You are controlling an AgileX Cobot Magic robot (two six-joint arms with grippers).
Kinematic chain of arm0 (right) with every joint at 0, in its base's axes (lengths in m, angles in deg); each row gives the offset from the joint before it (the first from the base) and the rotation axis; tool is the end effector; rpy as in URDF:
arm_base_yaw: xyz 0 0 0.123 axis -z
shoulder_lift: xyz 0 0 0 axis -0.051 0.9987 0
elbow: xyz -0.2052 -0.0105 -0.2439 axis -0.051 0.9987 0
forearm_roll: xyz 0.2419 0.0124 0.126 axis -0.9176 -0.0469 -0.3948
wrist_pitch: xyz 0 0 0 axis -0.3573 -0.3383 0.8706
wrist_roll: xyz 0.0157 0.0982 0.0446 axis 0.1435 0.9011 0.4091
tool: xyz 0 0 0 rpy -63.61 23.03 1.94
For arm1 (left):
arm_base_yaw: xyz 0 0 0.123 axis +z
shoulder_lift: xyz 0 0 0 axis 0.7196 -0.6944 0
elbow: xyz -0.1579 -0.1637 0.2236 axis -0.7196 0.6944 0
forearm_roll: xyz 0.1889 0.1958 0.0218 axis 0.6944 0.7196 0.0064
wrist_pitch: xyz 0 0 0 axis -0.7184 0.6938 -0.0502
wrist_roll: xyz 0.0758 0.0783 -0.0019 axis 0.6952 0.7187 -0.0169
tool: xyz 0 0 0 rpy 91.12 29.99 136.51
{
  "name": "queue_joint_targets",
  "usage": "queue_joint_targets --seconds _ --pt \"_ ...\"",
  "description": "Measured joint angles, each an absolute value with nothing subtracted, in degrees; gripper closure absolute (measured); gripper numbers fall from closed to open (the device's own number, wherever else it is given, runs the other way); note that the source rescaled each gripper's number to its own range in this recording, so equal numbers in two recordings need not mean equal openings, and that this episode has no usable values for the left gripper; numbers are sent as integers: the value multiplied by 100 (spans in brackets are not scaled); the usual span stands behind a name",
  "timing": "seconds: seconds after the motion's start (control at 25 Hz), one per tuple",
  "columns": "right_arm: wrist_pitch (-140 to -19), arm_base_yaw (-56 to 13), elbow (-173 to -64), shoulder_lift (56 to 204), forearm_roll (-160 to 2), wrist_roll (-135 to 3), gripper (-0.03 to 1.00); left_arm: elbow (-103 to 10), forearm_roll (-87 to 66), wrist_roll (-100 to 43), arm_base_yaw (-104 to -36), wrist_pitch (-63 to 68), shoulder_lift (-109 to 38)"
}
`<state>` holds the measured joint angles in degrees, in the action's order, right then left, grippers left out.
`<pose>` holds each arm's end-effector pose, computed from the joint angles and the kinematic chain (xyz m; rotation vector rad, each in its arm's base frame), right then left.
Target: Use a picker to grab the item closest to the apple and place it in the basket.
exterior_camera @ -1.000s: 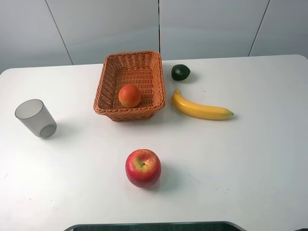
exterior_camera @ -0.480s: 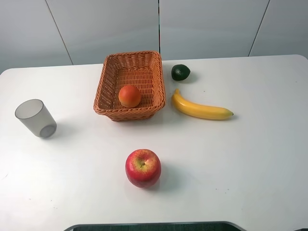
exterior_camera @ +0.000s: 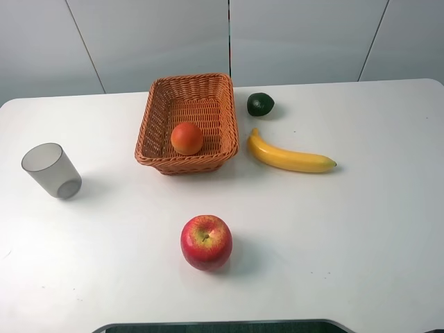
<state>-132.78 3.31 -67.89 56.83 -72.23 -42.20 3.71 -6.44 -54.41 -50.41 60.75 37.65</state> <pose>-0.0069 0.0015 0.2803 0.0170 2.0605 0.0208 -0.0086 -0.0150 0.2813 0.2403 2.0340 -0.1505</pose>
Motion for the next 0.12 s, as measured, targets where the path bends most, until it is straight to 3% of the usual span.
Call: queue_joint_targets --seconds 0.12 --pt "-13278 331 -6789 5683 -7223 -4220 -3 371 -644 -5441 -5041 6075 3765"
